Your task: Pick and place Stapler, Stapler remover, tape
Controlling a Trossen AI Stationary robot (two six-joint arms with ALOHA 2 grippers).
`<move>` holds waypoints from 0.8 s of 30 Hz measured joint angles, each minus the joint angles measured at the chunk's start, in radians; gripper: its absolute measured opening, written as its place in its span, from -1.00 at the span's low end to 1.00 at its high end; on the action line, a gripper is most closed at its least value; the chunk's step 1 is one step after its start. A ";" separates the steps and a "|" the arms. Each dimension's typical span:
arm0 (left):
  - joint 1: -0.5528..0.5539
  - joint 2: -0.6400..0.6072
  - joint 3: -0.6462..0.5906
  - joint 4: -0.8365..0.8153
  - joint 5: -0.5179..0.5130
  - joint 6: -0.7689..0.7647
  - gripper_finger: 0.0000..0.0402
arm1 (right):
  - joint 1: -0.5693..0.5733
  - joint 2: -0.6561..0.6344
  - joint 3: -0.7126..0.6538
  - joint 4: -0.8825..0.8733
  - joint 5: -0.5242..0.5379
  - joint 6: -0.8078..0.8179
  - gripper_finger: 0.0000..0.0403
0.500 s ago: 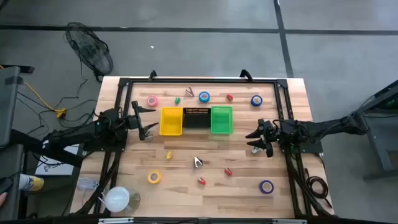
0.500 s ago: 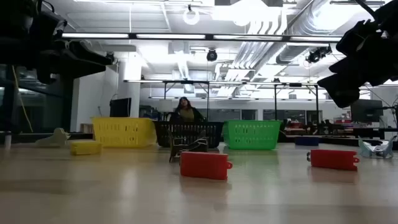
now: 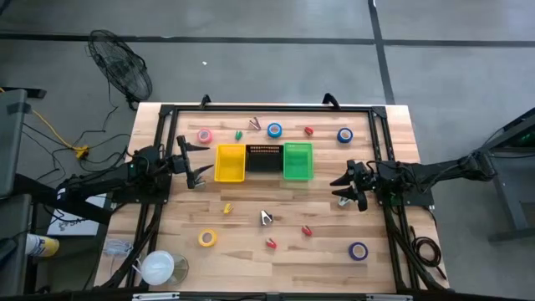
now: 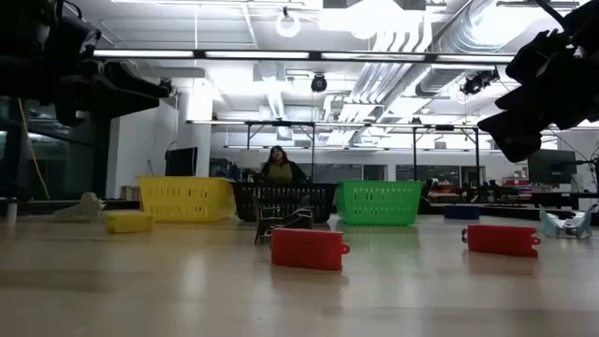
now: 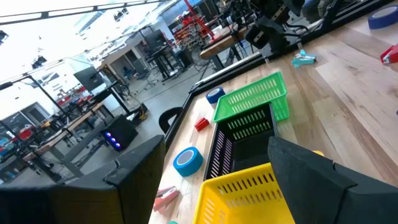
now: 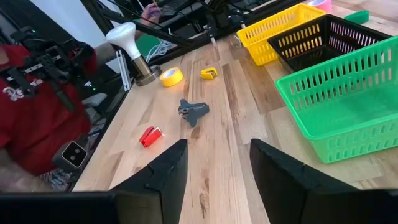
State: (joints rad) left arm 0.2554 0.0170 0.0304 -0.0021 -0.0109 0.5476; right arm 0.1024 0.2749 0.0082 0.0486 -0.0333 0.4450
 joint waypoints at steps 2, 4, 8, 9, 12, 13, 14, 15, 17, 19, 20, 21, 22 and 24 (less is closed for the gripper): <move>0.000 0.000 0.000 0.000 0.000 0.000 0.40 | 0.000 0.000 0.000 0.000 0.000 0.000 -0.18; 0.000 0.000 0.000 0.000 0.000 0.000 0.40 | 0.000 0.000 0.000 0.000 0.000 0.000 -0.18; 0.000 0.000 0.000 0.000 0.000 0.000 0.40 | 0.000 0.000 0.000 0.000 0.000 0.000 -0.18; 0.000 0.000 0.000 0.000 0.000 0.000 0.40 | 0.000 0.000 0.000 0.000 0.000 0.000 -0.18; 0.000 0.000 0.000 0.000 0.000 0.000 0.40 | 0.000 0.000 0.000 0.000 0.000 0.000 -0.18; 0.000 0.000 0.000 0.000 0.000 0.000 0.40 | 0.000 0.000 0.000 0.000 0.000 0.000 -0.18; 0.000 0.000 0.000 0.000 0.000 0.000 0.40 | 0.000 0.000 0.000 0.000 0.000 0.000 -0.18; 0.000 0.000 0.000 0.000 0.000 0.000 0.40 | 0.000 0.000 0.000 0.000 0.000 0.000 -0.18; 0.000 0.000 0.000 0.000 0.000 0.000 0.40 | 0.000 0.000 0.000 0.000 0.000 0.000 -0.18; 0.000 0.000 0.000 0.000 0.000 0.000 0.40 | 0.000 0.000 0.000 0.000 0.000 0.000 -0.18; 0.000 0.000 0.000 0.000 0.000 0.000 0.40 | 0.000 0.000 0.000 0.000 0.000 0.000 -0.18; 0.000 0.000 0.000 0.000 0.000 0.000 0.40 | 0.000 0.000 0.000 0.000 0.000 0.000 -0.18; 0.000 0.000 0.000 0.000 0.000 0.000 0.40 | 0.000 0.000 0.000 0.000 0.000 0.000 -0.18; 0.000 0.000 0.000 0.000 0.000 0.000 0.40 | 0.000 0.000 0.000 0.000 0.000 -0.024 -0.18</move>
State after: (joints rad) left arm 0.2552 0.0171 0.0303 -0.0021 -0.0109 0.5476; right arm 0.1026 0.2749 0.0080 0.0486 -0.0330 0.4214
